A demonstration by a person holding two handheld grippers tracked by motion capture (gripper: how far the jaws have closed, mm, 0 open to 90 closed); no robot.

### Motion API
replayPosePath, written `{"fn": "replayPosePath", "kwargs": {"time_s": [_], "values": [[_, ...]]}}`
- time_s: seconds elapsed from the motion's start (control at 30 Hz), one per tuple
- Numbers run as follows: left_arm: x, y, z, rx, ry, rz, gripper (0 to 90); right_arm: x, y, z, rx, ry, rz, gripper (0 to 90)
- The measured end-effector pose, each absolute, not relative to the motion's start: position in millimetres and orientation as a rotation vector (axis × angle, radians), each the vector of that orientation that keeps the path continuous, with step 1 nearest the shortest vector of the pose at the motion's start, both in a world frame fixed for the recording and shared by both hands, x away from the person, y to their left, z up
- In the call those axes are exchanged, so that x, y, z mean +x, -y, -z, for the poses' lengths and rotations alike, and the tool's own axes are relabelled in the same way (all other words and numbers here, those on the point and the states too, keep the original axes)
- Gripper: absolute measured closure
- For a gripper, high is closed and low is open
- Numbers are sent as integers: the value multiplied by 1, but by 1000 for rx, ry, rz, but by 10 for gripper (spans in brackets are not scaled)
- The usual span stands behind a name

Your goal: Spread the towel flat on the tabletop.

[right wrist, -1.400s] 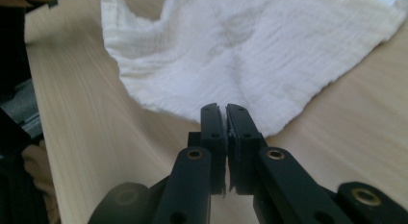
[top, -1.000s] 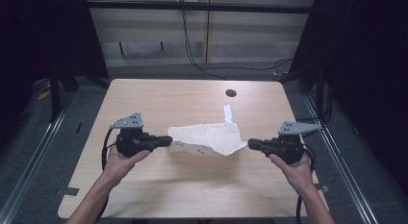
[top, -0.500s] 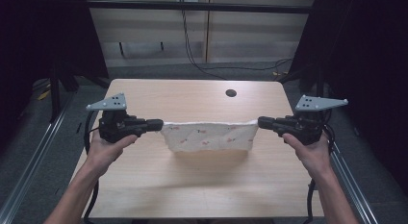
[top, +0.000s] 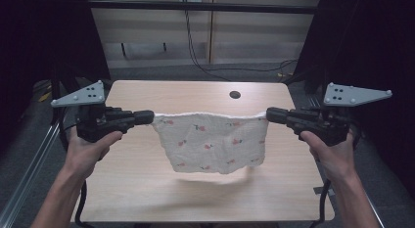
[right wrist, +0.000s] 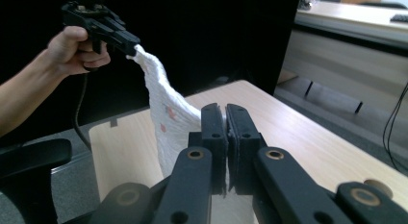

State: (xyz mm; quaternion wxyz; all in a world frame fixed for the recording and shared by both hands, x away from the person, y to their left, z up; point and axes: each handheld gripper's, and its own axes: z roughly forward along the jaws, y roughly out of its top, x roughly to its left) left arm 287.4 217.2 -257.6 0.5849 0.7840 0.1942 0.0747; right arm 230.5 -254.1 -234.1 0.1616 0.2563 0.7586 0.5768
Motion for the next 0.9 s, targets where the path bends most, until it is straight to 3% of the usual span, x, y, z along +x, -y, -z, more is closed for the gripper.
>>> {"fn": "replayPosePath", "kwargs": {"time_s": [0.1, 0.43, 0.9], "values": [[295, -216, 271, 1869, -504, -167, 888, 233, 251, 241, 754, -2180, -1618, 875], [326, -192, 345, 1998, -625, -125, 888, 267, 256, 321, 986, -2277, -1441, 875], [375, -178, 384, 2027, -760, -80, 887, 327, 262, 371, 1125, -2307, -1362, 875]]}}
